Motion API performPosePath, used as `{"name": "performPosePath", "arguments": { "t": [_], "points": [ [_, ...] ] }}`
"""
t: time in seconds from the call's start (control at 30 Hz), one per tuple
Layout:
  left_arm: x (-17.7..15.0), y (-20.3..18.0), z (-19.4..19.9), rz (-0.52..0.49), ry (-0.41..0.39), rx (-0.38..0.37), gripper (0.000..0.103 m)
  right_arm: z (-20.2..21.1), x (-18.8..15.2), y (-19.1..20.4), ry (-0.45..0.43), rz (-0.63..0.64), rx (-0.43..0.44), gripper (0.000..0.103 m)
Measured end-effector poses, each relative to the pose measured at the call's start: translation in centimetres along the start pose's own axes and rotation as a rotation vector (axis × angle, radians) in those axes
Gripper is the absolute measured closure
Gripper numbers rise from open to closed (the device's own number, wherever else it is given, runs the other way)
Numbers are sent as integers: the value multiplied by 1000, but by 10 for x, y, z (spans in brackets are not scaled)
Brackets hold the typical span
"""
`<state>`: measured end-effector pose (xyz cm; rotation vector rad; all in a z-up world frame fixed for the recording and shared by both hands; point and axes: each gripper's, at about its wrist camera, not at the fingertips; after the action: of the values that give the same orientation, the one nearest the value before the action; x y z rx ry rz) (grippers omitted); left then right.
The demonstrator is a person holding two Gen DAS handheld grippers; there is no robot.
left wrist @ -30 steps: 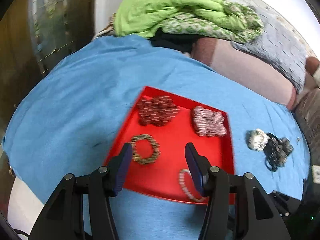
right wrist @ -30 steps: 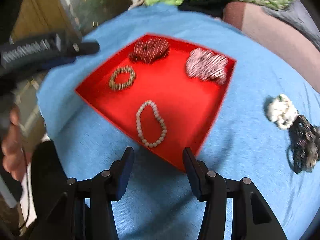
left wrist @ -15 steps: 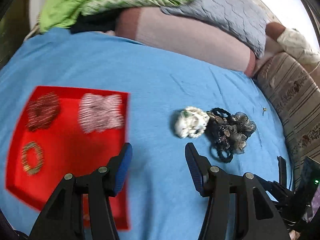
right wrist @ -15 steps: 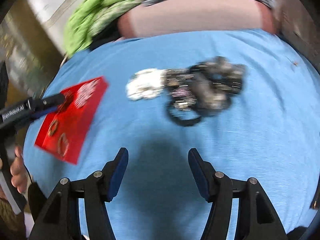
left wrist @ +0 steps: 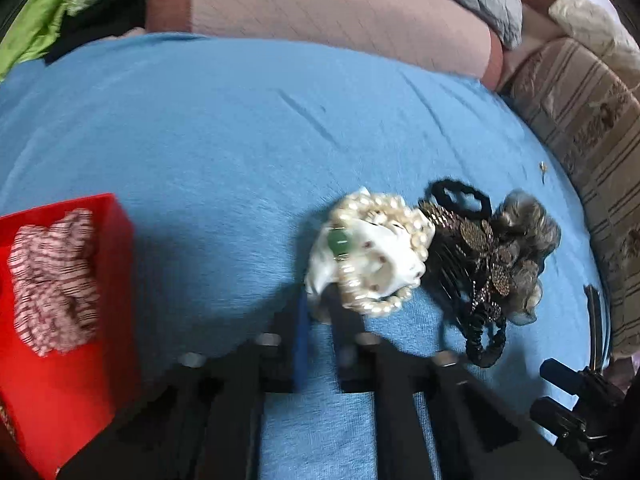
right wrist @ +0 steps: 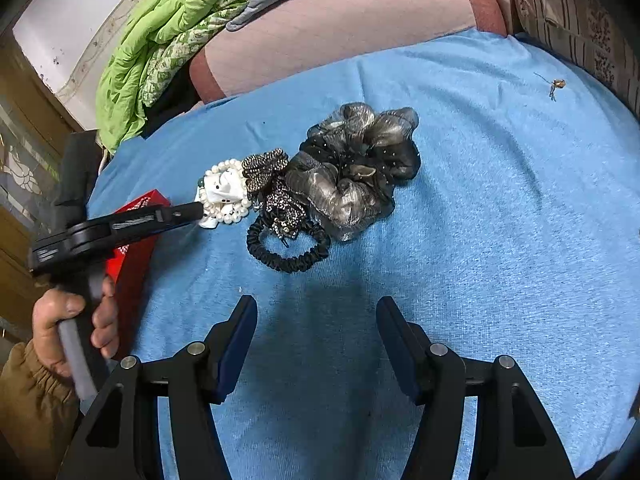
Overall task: Organize jewelry
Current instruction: 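Grasp the white polka-dot scrunchie with the left tool, then grasp the black elastic hair tie with the right tool while the left tool holds the scrunchie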
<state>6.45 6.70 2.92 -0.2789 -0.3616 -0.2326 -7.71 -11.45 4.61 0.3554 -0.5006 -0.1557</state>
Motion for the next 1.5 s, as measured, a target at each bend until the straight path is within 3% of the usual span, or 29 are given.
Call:
{"name": "performPosePath", "arguments": {
  "t": [0.07, 0.23, 0.37, 0.5, 0.6, 0.67, 0.73, 0.8, 0.87, 1.0, 1.1, 1.23, 1.27, 1.3, 1.33, 1.37, 1.47, 1.5],
  "points": [
    [1, -7, 9, -15, -14, -5, 102, -2, 0, 0, 3, -4, 1, 38],
    [-16, -32, 83, -63, -110, -147, 102, 3, -3, -3, -9, -17, 0, 38],
    [-49, -48, 132, -131, -182, -161, 102, 10, -6, -9, -26, -36, 3, 38],
    [-71, -48, 120, -161, -144, -34, 102, 11, -10, -10, -20, -40, 8, 38],
    [-83, -34, 100, -107, -80, -21, 100, 13, -14, -5, -20, -25, 13, 38],
    [-90, -28, 94, -87, -69, -19, 93, 14, -15, -1, -20, -14, 16, 38],
    [-95, -22, 90, -70, -73, -4, 66, 13, -15, 2, -16, -8, 29, 38],
    [-97, -18, 87, -61, -87, 10, 59, 10, -12, 7, -3, 2, 67, 38],
    [-95, -17, 81, -57, -84, 17, 59, 5, -7, 14, 7, 20, 87, 38],
    [-83, -19, 68, -69, -76, 22, 59, -9, 3, 25, -9, 59, 33, 39],
    [-77, -26, 56, -100, -66, 26, 59, -19, 14, 28, -9, 63, 49, 45],
    [-73, -32, 41, -114, -39, 20, 59, -33, 24, 40, -17, 149, 32, 45],
    [-74, -33, 40, -118, -35, 21, 61, -39, 26, 42, -10, 169, 20, 46],
    [-75, -33, 39, -118, -35, 22, 76, -45, 27, 43, -1, 186, 2, 46],
    [-77, -33, 40, -116, -25, 19, 92, -51, 27, 43, 8, 199, -18, 56],
    [-79, -32, 42, -105, -12, 5, 93, -54, 28, 42, 14, 204, -36, 75],
    [-86, -31, 55, -82, -33, -8, 93, -47, 29, 32, 18, 160, -19, 99],
    [-88, -30, 62, -72, -42, -9, 93, -43, 29, 28, 18, 137, -3, 101]
  ]
}}
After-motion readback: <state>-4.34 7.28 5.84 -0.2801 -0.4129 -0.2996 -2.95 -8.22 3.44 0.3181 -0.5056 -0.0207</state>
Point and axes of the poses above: each gripper's, at about its wrist camera, not at the fingertips, and z roughly against the way its jaws point, y to its left, x to its top, and after that the axes turned 4 degrees about y, right-handed
